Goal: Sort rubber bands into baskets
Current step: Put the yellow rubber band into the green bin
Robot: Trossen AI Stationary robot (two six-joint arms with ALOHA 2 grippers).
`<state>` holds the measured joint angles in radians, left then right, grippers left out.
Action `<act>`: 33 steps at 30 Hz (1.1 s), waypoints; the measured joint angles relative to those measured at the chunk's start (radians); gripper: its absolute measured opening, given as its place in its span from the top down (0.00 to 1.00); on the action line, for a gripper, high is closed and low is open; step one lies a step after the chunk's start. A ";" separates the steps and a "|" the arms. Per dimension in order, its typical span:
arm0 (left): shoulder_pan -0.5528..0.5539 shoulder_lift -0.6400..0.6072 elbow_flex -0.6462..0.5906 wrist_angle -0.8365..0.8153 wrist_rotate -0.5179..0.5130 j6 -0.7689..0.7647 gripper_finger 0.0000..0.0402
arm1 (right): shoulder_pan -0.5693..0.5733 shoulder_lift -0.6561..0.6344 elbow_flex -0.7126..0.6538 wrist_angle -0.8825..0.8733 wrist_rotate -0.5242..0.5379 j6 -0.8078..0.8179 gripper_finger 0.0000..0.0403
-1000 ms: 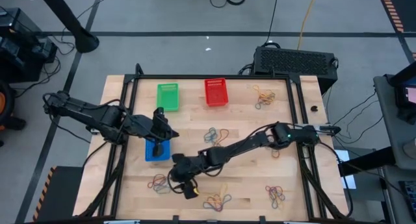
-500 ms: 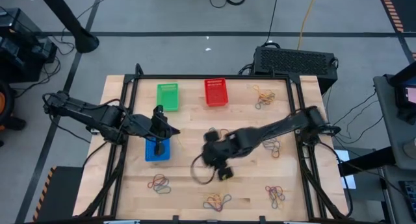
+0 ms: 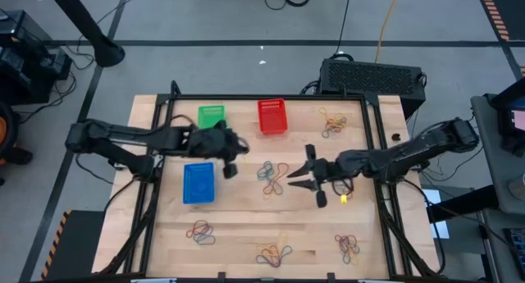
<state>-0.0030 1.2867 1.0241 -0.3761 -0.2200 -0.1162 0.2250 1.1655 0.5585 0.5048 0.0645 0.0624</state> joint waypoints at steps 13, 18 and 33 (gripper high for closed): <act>0.358 0.121 0.000 0.288 0.112 0.047 1.00 | -0.036 -0.157 -0.081 -0.113 0.042 -0.074 0.80; 0.437 0.122 0.000 0.264 0.112 0.040 1.00 | -0.036 -0.185 -0.081 -0.218 0.041 -0.102 0.80; 0.496 -0.012 0.000 -0.162 -0.073 0.000 1.00 | -0.036 -0.218 -0.081 -0.293 0.039 -0.052 0.80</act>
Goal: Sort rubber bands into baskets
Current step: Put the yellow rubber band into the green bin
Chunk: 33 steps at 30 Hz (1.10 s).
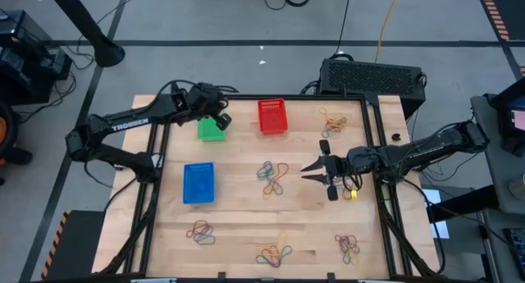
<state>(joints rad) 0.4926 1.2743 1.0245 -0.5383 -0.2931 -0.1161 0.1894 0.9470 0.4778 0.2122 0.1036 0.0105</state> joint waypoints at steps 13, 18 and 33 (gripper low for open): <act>0.092 0.028 -0.027 -0.109 0.007 0.024 1.00 | 0.000 0.000 0.000 0.024 0.000 0.030 0.80; 0.108 0.028 -0.106 -0.070 0.010 0.018 1.00 | 0.000 0.000 0.000 0.023 0.000 0.030 0.80; 0.123 0.028 -0.164 -0.019 0.028 0.017 1.00 | 0.000 0.000 0.000 0.024 0.000 0.030 0.80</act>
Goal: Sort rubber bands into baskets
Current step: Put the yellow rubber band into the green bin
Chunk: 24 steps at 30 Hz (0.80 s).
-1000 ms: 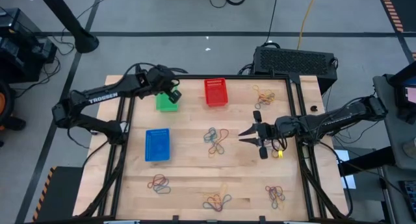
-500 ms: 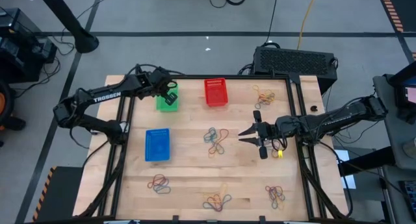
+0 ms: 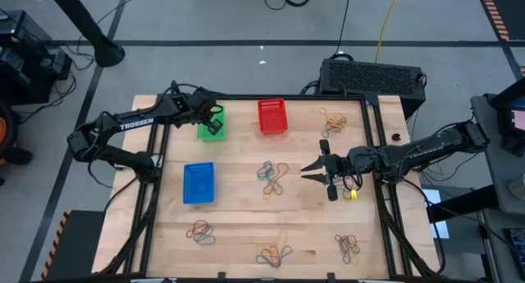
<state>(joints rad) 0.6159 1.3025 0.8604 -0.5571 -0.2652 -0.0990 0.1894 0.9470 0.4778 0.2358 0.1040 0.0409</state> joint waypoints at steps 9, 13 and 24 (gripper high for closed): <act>0.000 0.000 0.000 -0.024 0.000 -0.017 0.88 | 0.000 0.000 0.000 0.000 0.000 0.001 0.80; -0.002 -0.003 0.000 -0.046 0.001 -0.026 0.80 | 0.000 0.000 0.000 0.000 0.000 0.001 0.80; -0.001 -0.103 0.012 -0.119 0.030 -0.018 0.76 | 0.000 0.000 0.000 0.000 0.000 0.001 0.80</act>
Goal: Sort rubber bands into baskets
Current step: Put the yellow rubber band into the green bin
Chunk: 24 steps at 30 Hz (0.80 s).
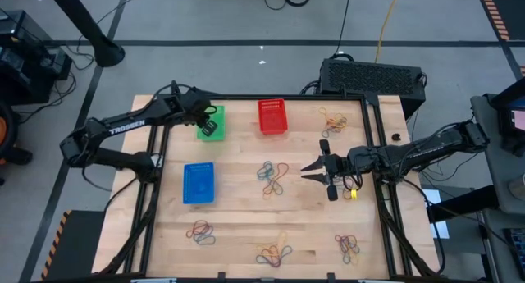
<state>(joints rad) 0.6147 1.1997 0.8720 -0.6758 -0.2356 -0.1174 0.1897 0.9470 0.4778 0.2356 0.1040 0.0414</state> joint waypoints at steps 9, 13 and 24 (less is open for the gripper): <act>0.000 -0.053 0.033 -0.005 0.047 -0.001 0.76 | 0.000 0.000 0.000 0.026 0.000 0.000 0.80; 0.000 -0.053 0.033 0.001 0.135 -0.007 0.76 | 0.000 0.000 0.000 0.026 0.000 0.017 0.80; -0.225 -0.052 0.033 0.178 0.314 -0.058 0.76 | 0.000 0.000 0.000 0.026 0.000 0.019 0.80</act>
<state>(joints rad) 0.3895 1.1477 0.9051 -0.4980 0.0784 -0.1751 0.1898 0.9470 0.4782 0.2615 0.1040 0.0605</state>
